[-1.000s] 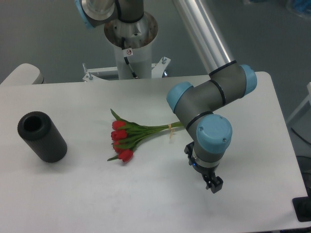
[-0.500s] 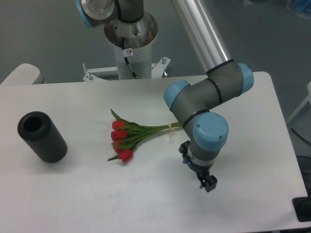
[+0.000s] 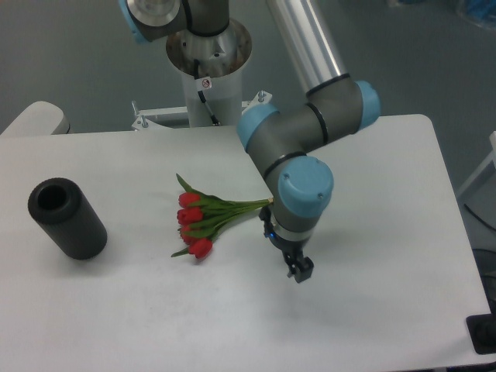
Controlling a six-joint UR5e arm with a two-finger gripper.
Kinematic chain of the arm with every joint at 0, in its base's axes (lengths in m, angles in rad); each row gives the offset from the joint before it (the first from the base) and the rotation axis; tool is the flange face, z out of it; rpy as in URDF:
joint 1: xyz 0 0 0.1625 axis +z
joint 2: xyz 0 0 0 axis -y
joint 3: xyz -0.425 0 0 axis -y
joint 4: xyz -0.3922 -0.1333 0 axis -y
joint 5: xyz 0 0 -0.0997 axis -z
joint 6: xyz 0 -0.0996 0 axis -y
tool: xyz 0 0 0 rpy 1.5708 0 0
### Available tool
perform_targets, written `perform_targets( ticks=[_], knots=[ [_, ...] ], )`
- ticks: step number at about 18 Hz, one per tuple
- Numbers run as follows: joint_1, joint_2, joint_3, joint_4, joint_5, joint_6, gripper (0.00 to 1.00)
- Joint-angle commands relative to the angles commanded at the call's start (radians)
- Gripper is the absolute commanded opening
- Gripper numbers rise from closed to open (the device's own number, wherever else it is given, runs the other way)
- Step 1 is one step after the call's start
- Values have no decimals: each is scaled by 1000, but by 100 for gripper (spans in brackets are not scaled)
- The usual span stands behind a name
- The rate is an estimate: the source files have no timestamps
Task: Pick up the flowers from the table
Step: 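Move the gripper over the tied tulip stems and lower toward them, then close the gripper around the tulip stems just below the blooms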
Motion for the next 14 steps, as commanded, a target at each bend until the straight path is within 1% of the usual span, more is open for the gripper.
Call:
perform_targets(
  ticks=[2, 7, 9, 12, 14],
  knots=[
    [-2, 29, -51, 6, 0, 40, 100],
    [-6, 61, -140, 6, 2, 100, 100],
    [-8, 63, -163, 6, 2, 100, 100],
    [-20, 63, -178, 6, 2, 97, 100],
    [-29, 63, -206, 28, 2, 95, 100]
  ],
)
